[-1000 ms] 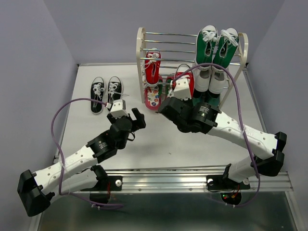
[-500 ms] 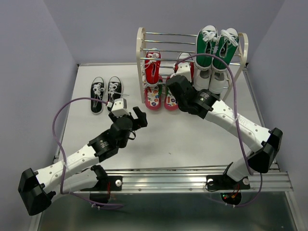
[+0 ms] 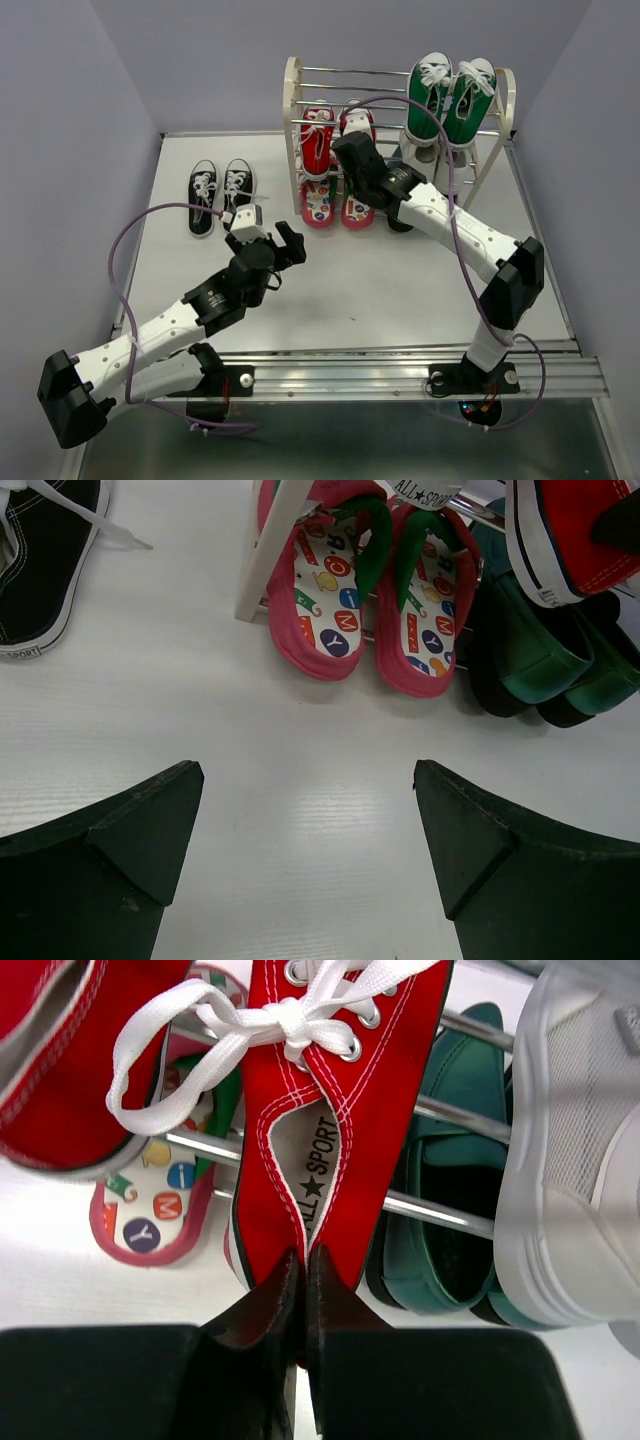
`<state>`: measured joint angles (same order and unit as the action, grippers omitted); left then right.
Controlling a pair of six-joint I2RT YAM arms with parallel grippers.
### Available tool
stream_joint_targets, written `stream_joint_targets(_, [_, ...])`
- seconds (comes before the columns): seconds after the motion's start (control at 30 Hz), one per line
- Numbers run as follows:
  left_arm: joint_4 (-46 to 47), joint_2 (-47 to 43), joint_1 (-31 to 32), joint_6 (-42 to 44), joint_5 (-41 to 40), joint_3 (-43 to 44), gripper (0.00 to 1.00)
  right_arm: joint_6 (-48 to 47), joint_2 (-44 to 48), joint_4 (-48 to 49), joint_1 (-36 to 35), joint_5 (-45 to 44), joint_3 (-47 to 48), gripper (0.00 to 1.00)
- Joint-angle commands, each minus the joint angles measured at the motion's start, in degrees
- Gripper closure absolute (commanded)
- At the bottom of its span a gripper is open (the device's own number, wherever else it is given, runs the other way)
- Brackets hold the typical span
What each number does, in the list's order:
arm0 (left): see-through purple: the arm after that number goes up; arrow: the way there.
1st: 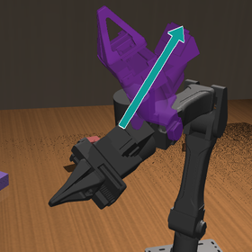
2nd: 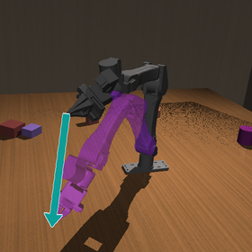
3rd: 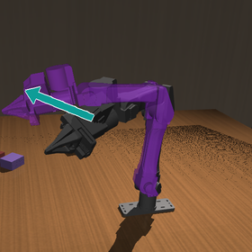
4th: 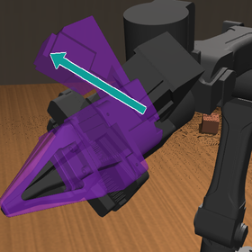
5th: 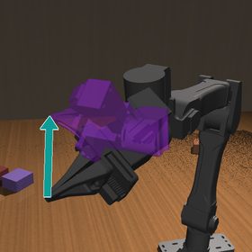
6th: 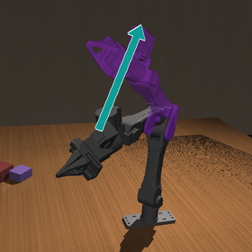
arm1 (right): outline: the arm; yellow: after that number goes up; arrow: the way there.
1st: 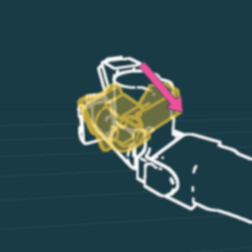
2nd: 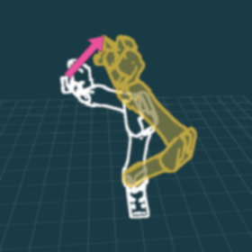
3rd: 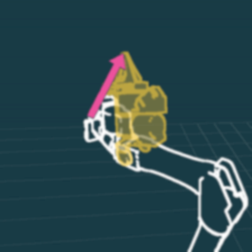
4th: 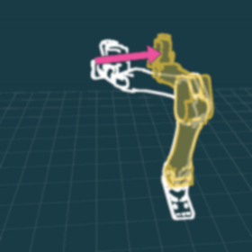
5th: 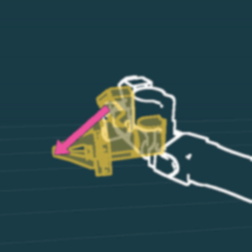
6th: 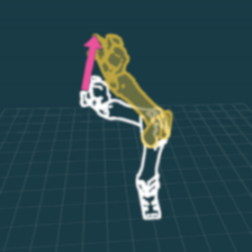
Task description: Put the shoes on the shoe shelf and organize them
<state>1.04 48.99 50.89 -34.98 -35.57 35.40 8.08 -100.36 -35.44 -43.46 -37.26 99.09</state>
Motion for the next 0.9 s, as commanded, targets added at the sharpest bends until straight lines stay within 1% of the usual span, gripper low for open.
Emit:
stream_joint_targets(0.0, [1.1,-1.7,-0.3,-1.1,-1.1,0.4,0.01,-0.3,-0.5,9.2,1.5,-2.4,6.6,0.99])
stream_joint_targets(0.3, [-0.6,-2.1,-0.3,-1.5,-1.8,0.8,0.01,0.4,-4.9,9.2,2.0,-3.7,11.7,0.99])
stream_joint_targets(0.5, [-1.7,-2.3,-0.4,-1.8,-2.5,1.2,0.01,0.4,-6.6,9.2,2.5,-2.9,13.1,0.99])
stream_joint_targets(0.77, [-3.5,-2.3,-0.4,-2.3,-2.9,1.6,0.01,1.7,-7.0,9.1,3.0,-2.2,12.4,0.99])
stream_joint_targets(0.87, [-4.0,-2.1,-0.5,-2.5,-3.2,1.9,0.01,2.4,-6.5,9.1,3.0,-1.3,11.6,0.82])
